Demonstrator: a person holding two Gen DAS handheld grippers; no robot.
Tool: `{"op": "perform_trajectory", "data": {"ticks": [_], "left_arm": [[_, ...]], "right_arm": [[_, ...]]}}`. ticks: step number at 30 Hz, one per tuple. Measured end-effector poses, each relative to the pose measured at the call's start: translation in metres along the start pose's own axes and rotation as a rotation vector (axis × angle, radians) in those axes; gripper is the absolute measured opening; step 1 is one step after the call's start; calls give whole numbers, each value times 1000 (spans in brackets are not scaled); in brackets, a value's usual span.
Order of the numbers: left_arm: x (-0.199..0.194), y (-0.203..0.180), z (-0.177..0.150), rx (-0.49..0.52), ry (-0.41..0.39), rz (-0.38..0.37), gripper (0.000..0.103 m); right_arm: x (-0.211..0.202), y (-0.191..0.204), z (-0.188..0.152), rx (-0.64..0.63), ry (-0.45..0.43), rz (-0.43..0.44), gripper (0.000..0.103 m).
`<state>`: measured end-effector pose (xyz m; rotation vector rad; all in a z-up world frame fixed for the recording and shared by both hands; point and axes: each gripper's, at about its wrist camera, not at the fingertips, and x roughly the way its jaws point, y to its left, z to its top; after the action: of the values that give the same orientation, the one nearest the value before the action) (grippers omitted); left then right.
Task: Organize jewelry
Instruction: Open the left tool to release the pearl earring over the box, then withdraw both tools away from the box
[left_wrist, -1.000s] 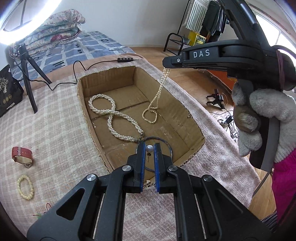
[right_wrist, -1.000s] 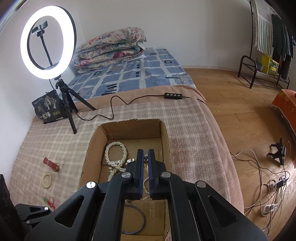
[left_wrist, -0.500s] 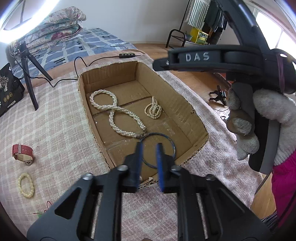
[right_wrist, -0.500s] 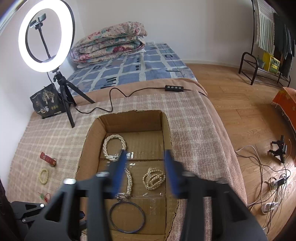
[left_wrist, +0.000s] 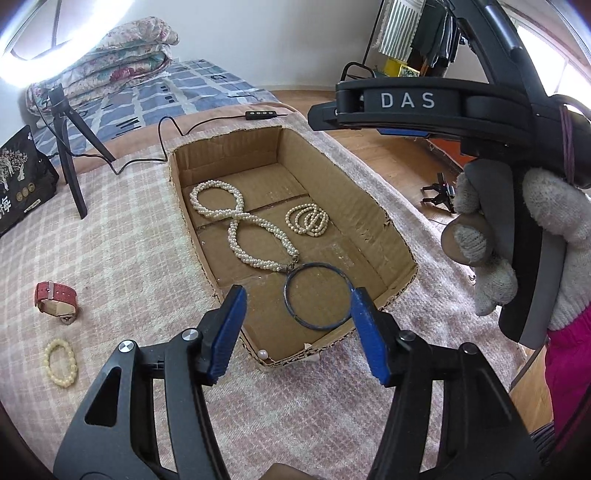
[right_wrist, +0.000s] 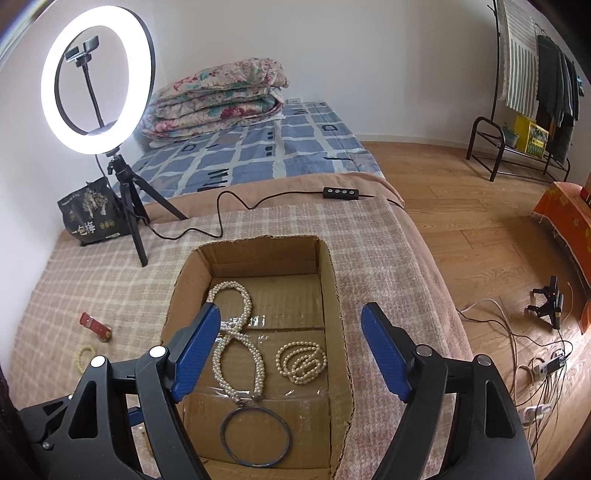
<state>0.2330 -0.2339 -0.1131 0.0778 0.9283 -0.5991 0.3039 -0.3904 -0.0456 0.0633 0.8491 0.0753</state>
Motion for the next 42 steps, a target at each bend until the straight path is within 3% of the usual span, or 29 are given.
{"op": "perform_trajectory", "data": {"ticks": [7,13,23,30,36,37,39,42], "left_arm": [[-24,5,-3,-3,-26,3,60],[-59,23,-14,34,-66,64,60],[-110,91,-43,30,-71,193,60],[-126,133,-69,2,-84,174,60],[-115,145,-96,39,-8,130,60],[-111,146,-100,55,10,123,60],[-104,147,-108,71,30,107,60],[-91,152,-114,75,64,85,60]], "right_arm": [[-15,6,-3,7,-24,-8,79],[-34,16,-9,-3,-61,1,79],[-68,64,-42,-196,-116,37,81],[-82,105,-72,-299,-76,131,81],[-79,142,-107,-433,-17,179,81],[-77,149,-115,-461,-7,181,80],[-72,158,-128,-491,19,197,65],[-55,166,-142,-484,96,247,53]]}}
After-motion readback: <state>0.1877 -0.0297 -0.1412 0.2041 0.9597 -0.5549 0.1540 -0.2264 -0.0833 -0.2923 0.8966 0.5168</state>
